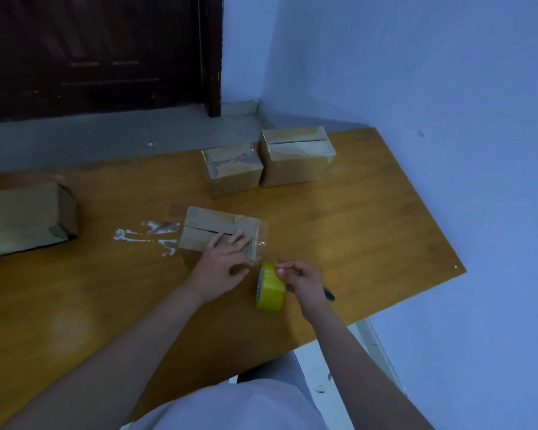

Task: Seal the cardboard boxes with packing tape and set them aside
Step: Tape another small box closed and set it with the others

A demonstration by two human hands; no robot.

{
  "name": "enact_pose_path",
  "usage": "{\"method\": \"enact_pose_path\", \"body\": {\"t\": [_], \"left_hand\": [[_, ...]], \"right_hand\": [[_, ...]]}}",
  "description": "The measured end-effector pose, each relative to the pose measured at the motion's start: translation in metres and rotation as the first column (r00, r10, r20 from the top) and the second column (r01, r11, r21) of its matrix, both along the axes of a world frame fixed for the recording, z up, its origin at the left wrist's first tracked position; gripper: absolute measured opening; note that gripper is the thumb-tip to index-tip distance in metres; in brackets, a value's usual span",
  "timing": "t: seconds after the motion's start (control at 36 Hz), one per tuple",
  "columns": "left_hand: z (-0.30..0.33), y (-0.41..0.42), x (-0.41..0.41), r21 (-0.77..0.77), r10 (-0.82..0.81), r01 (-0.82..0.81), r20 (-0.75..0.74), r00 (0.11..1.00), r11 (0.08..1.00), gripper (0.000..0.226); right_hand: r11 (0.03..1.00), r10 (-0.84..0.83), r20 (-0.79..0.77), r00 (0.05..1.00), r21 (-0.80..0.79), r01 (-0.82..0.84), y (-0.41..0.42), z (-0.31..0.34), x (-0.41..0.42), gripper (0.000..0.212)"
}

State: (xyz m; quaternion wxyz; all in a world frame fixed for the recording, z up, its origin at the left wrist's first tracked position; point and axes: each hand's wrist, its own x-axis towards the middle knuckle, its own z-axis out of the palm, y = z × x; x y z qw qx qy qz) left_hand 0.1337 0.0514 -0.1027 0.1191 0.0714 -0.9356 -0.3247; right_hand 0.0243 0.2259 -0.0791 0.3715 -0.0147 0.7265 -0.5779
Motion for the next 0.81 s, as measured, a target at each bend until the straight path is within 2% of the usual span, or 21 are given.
{"method": "enact_pose_path", "body": {"t": [0.14, 0.33, 0.44, 0.53, 0.58, 0.64, 0.72, 0.81], "left_hand": [[0.004, -0.003, 0.002, -0.047, -0.037, 0.039, 0.062, 0.997, 0.998, 0.013], [0.014, -0.007, -0.001, -0.029, -0.069, 0.076, 0.175, 0.982, 0.997, 0.014], [0.021, -0.008, -0.001, -0.016, -0.090, 0.096, 0.228, 0.970, 0.995, 0.017], [0.021, -0.008, 0.000, -0.087, -0.112, 0.140, 0.271, 0.956, 0.986, 0.023], [0.020, -0.007, 0.000, -0.151, -0.126, 0.174, 0.283, 0.951, 0.973, 0.026], [0.019, -0.006, 0.000, -0.189, -0.122, 0.181, 0.288, 0.950, 0.965, 0.028], [0.017, -0.006, 0.001, -0.268, -0.101, 0.179, 0.282, 0.954, 0.947, 0.027], [0.011, -0.004, 0.003, -0.375, -0.066, 0.145, 0.214, 0.975, 0.916, 0.022]], "right_hand": [[1.000, 0.018, -0.019, 1.000, 0.026, -0.018, -0.003, -0.002, -0.002, 0.006], [0.998, 0.034, -0.068, 0.997, 0.060, -0.029, -0.007, 0.003, -0.009, 0.010], [0.970, 0.161, -0.083, 0.983, 0.195, -0.142, -0.011, 0.015, -0.019, 0.021], [0.883, 0.354, -0.001, 0.935, 0.331, -0.334, -0.013, 0.024, -0.032, 0.019], [0.794, 0.451, 0.048, 0.891, 0.435, -0.425, -0.015, 0.026, -0.038, 0.018], [0.691, 0.541, 0.047, 0.840, 0.544, -0.475, -0.020, 0.022, -0.040, 0.027], [0.583, 0.619, -0.012, 0.785, 0.678, -0.449, -0.030, 0.010, -0.039, 0.014], [0.614, 0.592, -0.165, 0.789, 0.727, -0.309, -0.039, -0.002, -0.034, 0.016]]}}
